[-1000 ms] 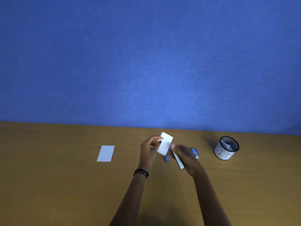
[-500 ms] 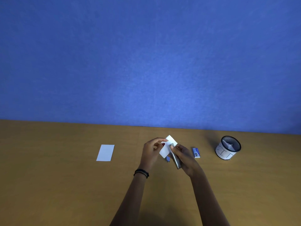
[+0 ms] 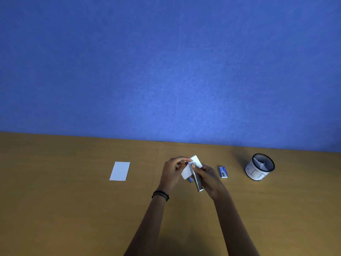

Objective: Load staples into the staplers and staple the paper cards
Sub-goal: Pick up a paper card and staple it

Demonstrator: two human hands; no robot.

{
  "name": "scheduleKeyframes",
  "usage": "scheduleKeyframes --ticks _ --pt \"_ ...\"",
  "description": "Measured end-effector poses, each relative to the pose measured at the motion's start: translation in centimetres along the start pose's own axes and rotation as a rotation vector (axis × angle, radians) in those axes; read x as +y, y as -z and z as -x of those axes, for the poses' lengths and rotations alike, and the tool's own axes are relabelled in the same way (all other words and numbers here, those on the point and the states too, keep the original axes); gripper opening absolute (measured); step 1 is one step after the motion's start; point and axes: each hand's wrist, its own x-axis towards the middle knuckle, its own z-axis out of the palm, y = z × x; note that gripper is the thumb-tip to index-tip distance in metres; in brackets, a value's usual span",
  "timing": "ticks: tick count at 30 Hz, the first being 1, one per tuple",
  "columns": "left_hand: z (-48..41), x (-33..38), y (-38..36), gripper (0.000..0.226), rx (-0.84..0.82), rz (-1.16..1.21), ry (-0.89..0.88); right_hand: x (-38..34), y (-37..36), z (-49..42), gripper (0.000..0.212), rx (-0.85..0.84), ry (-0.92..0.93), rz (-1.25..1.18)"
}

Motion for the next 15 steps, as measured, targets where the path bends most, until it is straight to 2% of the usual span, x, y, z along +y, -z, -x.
scheduleKeyframes --ticks 3,6,11,15 --pt "-0.04 0.04 -0.04 0.027 -0.008 -0.004 0.003 0.18 0.03 -0.05 0.038 0.001 0.000 -0.004" --pt "-0.04 0.14 -0.07 0.025 -0.012 -0.008 -0.005 0.31 0.07 -0.03 0.031 0.009 -0.003 -0.021" --pt "0.10 0.07 -0.12 0.012 0.017 0.017 0.014 0.18 -0.19 0.35 0.032 0.023 0.018 -0.074" --pt "0.13 -0.06 0.02 0.015 0.045 0.029 0.072 0.05 -0.13 0.37 0.026 0.084 0.032 -0.081"
